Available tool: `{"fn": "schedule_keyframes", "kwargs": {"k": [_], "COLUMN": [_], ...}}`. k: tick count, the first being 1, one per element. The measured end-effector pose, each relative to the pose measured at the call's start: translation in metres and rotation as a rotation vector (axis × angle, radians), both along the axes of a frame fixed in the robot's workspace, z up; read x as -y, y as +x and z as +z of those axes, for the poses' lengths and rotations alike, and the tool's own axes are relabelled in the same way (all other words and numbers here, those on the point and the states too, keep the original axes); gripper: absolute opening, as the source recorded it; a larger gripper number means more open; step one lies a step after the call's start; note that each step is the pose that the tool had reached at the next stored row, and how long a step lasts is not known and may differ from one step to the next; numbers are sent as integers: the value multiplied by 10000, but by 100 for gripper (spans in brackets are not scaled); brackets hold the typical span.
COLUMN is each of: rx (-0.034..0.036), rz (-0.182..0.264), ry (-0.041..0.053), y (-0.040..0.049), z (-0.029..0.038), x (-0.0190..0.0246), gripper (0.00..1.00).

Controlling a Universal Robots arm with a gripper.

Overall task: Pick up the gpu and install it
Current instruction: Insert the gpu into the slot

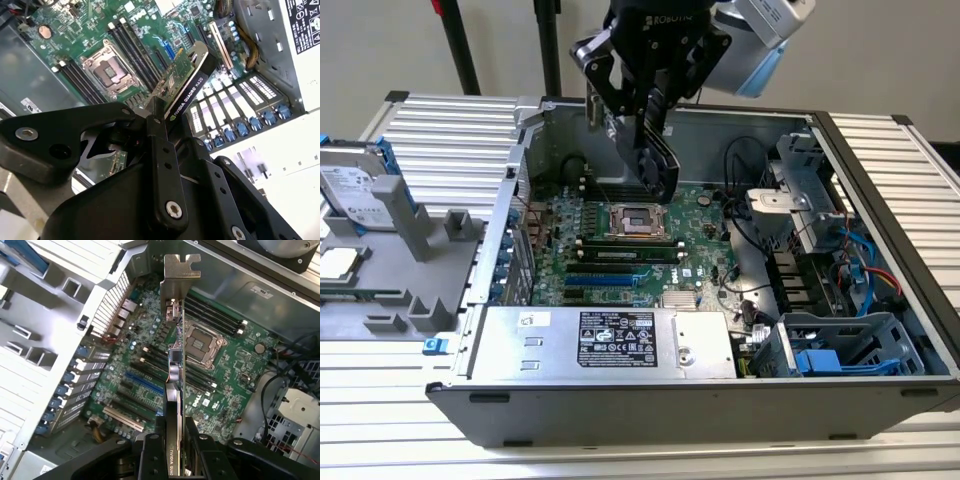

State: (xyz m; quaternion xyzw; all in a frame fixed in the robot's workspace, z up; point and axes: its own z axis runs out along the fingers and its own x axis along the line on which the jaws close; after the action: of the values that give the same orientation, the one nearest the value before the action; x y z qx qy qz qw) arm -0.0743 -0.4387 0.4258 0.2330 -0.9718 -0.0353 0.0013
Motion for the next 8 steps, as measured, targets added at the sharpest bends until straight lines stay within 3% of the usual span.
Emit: {"fn": "schedule_keyframes", "kwargs": {"k": [8], "rx": [0], "rz": [635], "ry": [0], "y": [0], "z": [0], "x": [0], "gripper": [0]}}
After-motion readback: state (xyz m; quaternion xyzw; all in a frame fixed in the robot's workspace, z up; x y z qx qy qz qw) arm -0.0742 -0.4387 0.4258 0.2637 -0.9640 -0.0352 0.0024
